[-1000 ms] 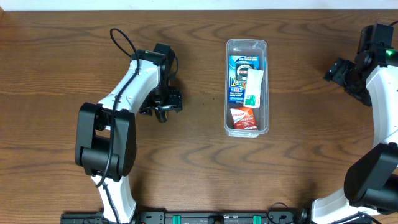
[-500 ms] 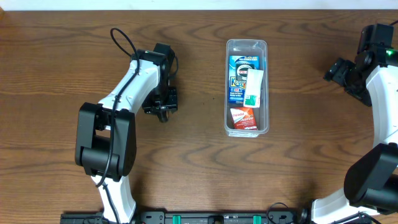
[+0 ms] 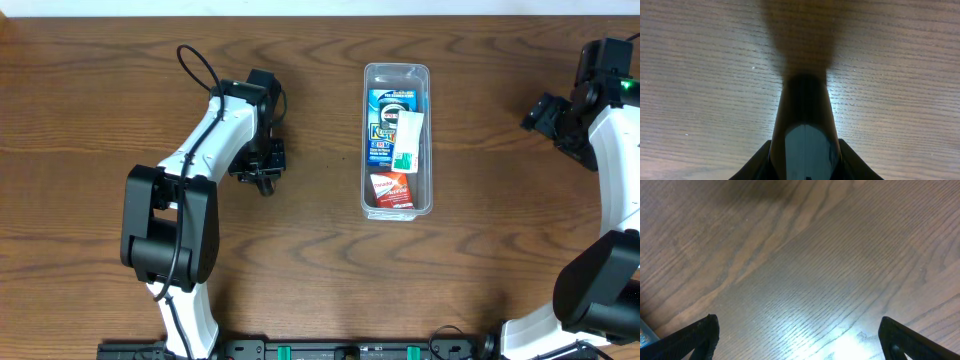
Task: Pack container
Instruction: 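Lower the left gripper onto the white-capped bottle and grasp it, then lift the bottle and carry it over the container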
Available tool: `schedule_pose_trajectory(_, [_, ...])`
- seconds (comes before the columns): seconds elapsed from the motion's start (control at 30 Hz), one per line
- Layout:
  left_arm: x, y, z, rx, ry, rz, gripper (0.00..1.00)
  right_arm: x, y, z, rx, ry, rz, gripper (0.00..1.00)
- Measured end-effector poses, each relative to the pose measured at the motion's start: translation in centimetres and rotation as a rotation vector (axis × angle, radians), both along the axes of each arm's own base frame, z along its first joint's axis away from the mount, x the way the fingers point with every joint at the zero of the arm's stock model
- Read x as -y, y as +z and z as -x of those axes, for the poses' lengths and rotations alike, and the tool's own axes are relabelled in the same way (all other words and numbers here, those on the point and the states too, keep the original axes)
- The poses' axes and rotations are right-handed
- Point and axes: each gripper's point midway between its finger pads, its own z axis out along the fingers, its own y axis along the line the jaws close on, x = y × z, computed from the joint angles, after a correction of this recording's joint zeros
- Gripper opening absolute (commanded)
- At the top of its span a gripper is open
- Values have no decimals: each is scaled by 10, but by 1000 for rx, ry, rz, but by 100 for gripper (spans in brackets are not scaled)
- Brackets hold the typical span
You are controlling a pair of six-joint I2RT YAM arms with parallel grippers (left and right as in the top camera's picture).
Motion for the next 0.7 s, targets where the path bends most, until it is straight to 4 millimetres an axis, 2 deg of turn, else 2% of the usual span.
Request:
schedule_pose_trajectory(0.27, [0,1,1,-7,0,-2,26,0,0,0,0,0,0,99])
schedule_pose_trajectory(0.37, [-2,7,8,-45,0,-12,25,0,0,0,0,0,0,99])
schedule_pose_trajectory(0.53, [1,35,-1,-27,-1,-7,25,0,0,0,0,0,0,99])
schedule_pose_trajectory(0.7, [12,79,-15,64,-16,26,25,0,0,0,0,0,0,99])
